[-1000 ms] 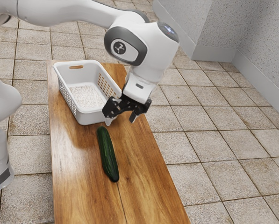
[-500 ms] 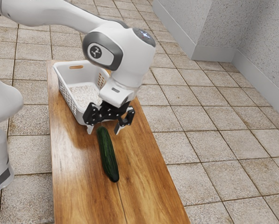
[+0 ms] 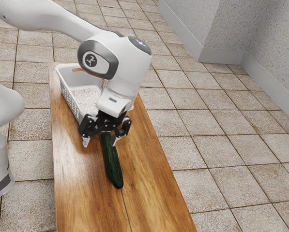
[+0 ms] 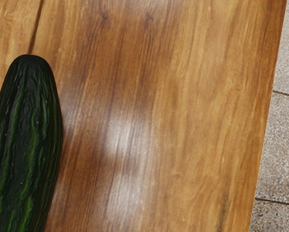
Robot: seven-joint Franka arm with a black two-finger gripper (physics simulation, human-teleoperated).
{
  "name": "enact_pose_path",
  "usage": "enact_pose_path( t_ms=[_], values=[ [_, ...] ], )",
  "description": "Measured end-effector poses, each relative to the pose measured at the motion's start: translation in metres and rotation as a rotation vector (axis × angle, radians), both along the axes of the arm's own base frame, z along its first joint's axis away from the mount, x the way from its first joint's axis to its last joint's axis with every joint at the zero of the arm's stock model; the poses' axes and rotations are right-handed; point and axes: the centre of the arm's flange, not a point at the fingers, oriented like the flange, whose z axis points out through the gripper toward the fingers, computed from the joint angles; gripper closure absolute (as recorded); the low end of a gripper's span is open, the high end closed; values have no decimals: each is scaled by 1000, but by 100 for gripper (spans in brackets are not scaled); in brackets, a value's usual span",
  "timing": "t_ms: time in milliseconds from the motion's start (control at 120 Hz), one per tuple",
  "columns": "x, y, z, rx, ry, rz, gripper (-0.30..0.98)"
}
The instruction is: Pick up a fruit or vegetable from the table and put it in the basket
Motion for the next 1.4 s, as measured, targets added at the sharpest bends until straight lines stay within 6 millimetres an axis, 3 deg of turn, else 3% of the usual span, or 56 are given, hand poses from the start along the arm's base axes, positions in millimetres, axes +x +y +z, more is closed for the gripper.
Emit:
enact_pose_path(
  t_ms=[217,358,850,1183,1400],
  values=[
    [21,3,-32,33,27,68,0],
    [24,6,-47,35,18,85,0],
    [34,19,-56,33,-92,48,0],
    [30,26,-81,32,-72,28,-2],
    [32,26,-83,21,-91,14,0]
  ],
)
